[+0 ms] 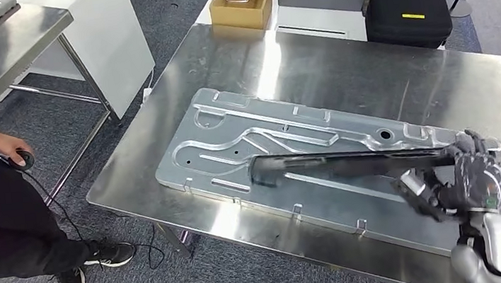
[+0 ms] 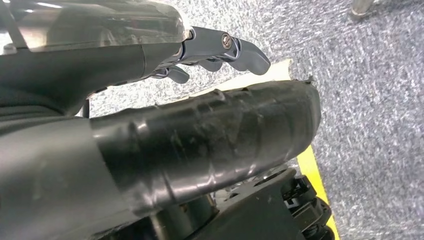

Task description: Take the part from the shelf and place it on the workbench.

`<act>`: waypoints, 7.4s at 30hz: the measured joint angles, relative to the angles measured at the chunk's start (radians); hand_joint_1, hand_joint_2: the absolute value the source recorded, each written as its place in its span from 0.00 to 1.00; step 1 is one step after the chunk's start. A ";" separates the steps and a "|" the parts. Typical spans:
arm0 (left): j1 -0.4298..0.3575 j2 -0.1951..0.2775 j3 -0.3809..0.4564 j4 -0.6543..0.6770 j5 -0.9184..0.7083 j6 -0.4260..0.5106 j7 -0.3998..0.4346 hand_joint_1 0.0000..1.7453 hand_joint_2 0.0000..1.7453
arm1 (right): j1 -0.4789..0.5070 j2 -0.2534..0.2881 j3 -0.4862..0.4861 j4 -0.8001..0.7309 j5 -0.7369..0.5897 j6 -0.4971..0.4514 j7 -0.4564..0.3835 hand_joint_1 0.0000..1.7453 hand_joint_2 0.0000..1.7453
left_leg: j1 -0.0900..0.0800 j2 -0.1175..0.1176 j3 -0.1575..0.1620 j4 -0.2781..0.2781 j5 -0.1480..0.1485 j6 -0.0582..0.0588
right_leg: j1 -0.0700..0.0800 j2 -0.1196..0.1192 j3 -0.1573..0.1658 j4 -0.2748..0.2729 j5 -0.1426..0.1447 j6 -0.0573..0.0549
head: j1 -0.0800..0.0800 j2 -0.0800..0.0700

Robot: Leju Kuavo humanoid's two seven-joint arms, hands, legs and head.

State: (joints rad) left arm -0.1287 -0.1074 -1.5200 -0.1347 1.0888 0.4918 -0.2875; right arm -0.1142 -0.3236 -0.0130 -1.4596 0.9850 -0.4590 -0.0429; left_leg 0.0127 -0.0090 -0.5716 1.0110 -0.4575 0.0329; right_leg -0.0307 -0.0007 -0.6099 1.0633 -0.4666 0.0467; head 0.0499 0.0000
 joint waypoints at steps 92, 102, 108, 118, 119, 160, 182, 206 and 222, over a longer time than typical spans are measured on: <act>0.006 -0.007 0.020 0.000 0.069 0.077 0.039 0.00 0.00 | 0.429 0.654 -0.333 -0.660 -0.479 -0.234 -0.651 0.00 1.00 | -0.007 0.019 0.019 0.009 -0.018 0.012 | 0.017 0.001 0.060 0.009 -0.047 -0.023 | -0.004 0.000; 0.006 -0.006 0.015 0.000 0.073 0.078 0.039 0.00 0.00 | 0.430 0.658 -0.335 -0.674 -0.483 -0.234 -0.651 0.00 1.00 | -0.002 0.015 -0.083 0.265 -0.176 -0.036 | 0.016 -0.005 0.037 -0.042 -0.001 -0.070 | -0.006 0.000; 0.004 -0.006 0.015 0.000 0.081 0.081 0.039 0.00 0.00 | 0.432 0.659 -0.333 -0.673 -0.483 -0.234 -0.651 0.00 1.00 | -0.002 0.013 0.072 0.020 -0.080 -0.027 | 0.018 -0.005 0.005 -0.021 0.016 -0.050 | -0.006 0.000; 0.003 -0.006 0.015 0.000 0.082 0.087 0.033 0.00 0.00 | 0.435 0.662 -0.330 -0.666 -0.483 -0.234 -0.651 0.00 1.00 | -0.008 0.021 0.020 0.001 -0.017 0.024 | 0.012 -0.001 -0.081 0.234 -0.151 -0.010 | -0.004 0.000; 0.004 -0.005 0.015 0.000 0.082 0.088 0.033 0.00 0.00 | 0.435 0.662 -0.330 -0.665 -0.484 -0.234 -0.651 0.00 1.00 | -0.009 0.021 0.011 0.005 -0.013 0.023 | 0.012 -0.001 -0.061 0.220 -0.140 -0.011 | -0.004 0.000; 0.003 0.000 0.014 0.000 0.092 0.090 0.039 0.00 0.00 | 0.338 0.663 -0.567 -0.151 -0.571 -0.158 -0.655 0.00 0.00 | -0.015 0.017 -0.027 0.028 -0.008 -0.017 | 0.017 -0.004 0.107 -0.074 -0.043 -0.060 | -0.006 0.000; 0.008 -0.001 0.014 0.000 0.104 0.091 0.023 0.00 0.00 | 0.394 0.665 -0.493 -0.256 -0.620 -0.103 -0.655 0.00 0.00 | -0.005 0.056 0.075 -0.031 -0.043 0.025 | 0.014 -0.007 -0.051 0.179 -0.095 -0.013 | -0.007 0.000; 0.006 -0.001 0.006 0.000 0.105 0.091 0.028 0.00 0.00 | 0.332 0.666 -0.622 -0.045 -0.594 -0.077 -0.650 0.00 0.00 | -0.001 -0.013 0.064 -0.013 -0.044 0.015 | 0.022 0.068 0.000 -0.006 -0.011 -0.030 | -0.007 0.000; 0.000 -0.006 -0.003 0.000 0.137 0.096 0.036 0.00 0.00 | 0.174 0.598 -0.879 0.505 -0.688 -0.116 -0.651 0.00 0.00 | -0.003 0.083 0.058 0.029 -0.094 -0.028 | 0.012 -0.018 0.034 -0.045 -0.008 -0.050 | -0.004 0.000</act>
State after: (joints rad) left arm -0.1287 -0.1135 -1.5231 -0.1347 1.2258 0.5877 -0.2518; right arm 0.0594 0.2746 -0.8919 -0.9547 0.2966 -0.5754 -0.6935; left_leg 0.0094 0.0740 -0.5139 1.0397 -0.5511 0.0051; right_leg -0.0187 -0.0190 -0.5757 1.0186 -0.4743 -0.0032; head 0.0459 0.0000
